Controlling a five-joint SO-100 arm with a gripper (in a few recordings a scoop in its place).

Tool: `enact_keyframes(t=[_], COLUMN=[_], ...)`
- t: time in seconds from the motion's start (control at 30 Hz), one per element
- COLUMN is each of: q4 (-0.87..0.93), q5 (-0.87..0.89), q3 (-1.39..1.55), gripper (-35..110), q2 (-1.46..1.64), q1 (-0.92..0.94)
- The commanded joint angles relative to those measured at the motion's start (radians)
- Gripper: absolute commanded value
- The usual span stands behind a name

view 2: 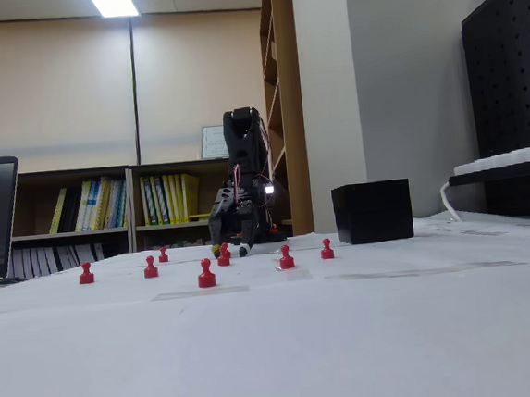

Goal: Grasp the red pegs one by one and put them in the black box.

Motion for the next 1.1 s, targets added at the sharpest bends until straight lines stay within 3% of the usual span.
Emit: enact_keyframes(t=[0.0,0.7,0.77,0.9,0.97,1.07], q4=[-0.031,0.032,0.133,0.5,0.712,1.17], q5=[-0.008,-0.025,-0.032,-0.075,-0.101,-0.164], q3=[0.054,0.041,0.058,0.124,0.164,0.336], gripper=[14,0,0,0,0,0], q2=[0.037,0.008,-0.044,-0.218,-0.319,-0.436], q1=[0.005,0.006,0.014,0.012,0.006,-0.02])
